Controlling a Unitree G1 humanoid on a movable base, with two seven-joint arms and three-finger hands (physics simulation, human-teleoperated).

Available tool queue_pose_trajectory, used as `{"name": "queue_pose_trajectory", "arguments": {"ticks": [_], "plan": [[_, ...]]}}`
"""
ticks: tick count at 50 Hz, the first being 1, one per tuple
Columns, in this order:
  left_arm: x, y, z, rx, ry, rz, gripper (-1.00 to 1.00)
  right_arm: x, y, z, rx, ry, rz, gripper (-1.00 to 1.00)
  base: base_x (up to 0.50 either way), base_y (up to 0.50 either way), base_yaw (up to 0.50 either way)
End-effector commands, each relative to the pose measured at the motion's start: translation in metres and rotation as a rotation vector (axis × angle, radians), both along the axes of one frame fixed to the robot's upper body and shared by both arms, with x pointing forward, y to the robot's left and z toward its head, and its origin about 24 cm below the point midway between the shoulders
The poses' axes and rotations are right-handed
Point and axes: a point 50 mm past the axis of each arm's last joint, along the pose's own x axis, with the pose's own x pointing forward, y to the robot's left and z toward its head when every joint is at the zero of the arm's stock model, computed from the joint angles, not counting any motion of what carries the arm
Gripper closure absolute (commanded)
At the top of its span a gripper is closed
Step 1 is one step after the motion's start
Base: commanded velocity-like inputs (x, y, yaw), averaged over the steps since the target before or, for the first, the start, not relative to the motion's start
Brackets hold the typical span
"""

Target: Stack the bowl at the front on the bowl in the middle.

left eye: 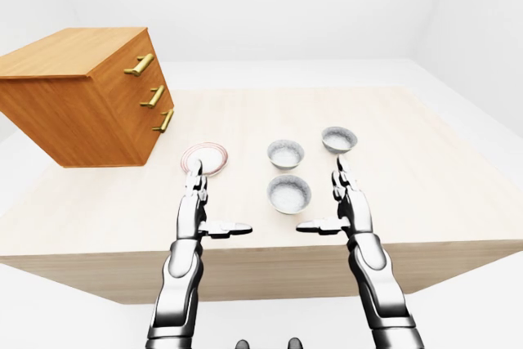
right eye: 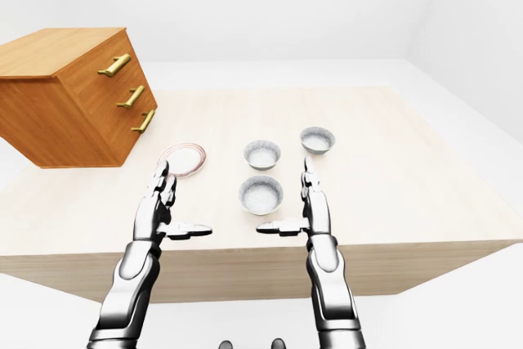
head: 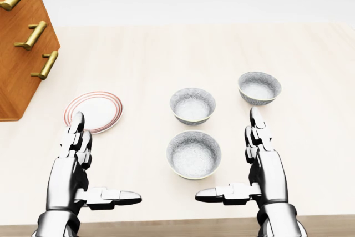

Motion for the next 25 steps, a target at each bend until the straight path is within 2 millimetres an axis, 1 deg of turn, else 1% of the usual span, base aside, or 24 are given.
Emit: {"name": "queue_pose_trajectory", "arguments": {"ticks": [1,6,7,9,10,11,14,16,17,18,19,21,25], "plan": [[-0.001,0.012,0.008,0.016,-0.015,0.017,-1.00,0.002,-0.007,0.013,-0.057,-0.022,-0.003,-1.00,0.00,0.00,0.00],[0.000,0.018,0.019,0.030,-0.027,0.028,-1.00,0.004,-0.006,0.031,-0.095,-0.077,0.008,-1.00,0.00,0.00,0.00],[0.000,0.020,0.029,0.037,-0.070,0.031,-1.00,0.005,-0.005,0.042,-0.093,-0.126,0.008,-1.00,0.00,0.00,0.00],[0.001,0.022,0.041,0.052,-0.119,0.034,-1.00,0.007,-0.004,0.054,-0.101,-0.177,0.011,-1.00,0.00,0.00,0.00],[0.001,0.022,0.041,0.053,-0.120,0.034,-1.00,0.007,-0.004,0.055,-0.101,-0.178,0.011,-1.00,0.00,0.00,0.00],[0.003,0.023,0.053,0.075,-0.168,0.033,-1.00,0.008,-0.003,0.063,-0.109,-0.212,0.016,-1.00,0.00,0.00,0.00],[0.005,0.024,0.072,0.112,-0.246,0.034,-1.00,0.013,-0.001,0.081,-0.130,-0.285,0.024,-1.00,0.00,0.00,0.00],[0.006,0.025,0.084,0.129,-0.292,0.033,-1.00,0.014,-0.001,0.090,-0.134,-0.319,0.026,-1.00,0.00,0.00,0.00],[0.007,0.026,0.094,0.140,-0.332,0.032,-1.00,0.014,-0.001,0.099,-0.136,-0.357,0.028,-1.00,0.00,0.00,0.00],[0.007,0.026,0.095,0.141,-0.335,0.032,-1.00,0.014,-0.001,0.099,-0.136,-0.359,0.029,-1.00,0.00,0.00,0.00],[0.008,0.028,0.101,0.147,-0.361,0.033,-1.00,0.012,0.000,0.107,-0.131,-0.393,0.040,-1.00,0.00,0.00,0.00],[0.008,0.028,0.104,0.153,-0.374,0.033,-1.00,0.009,0.001,0.113,-0.129,-0.421,0.050,-1.00,0.03,-0.11,0.00],[0.009,0.030,0.105,0.160,-0.375,0.034,-1.00,0.009,0.002,0.115,-0.133,-0.429,0.057,-1.00,0.11,-0.26,0.00]]}}
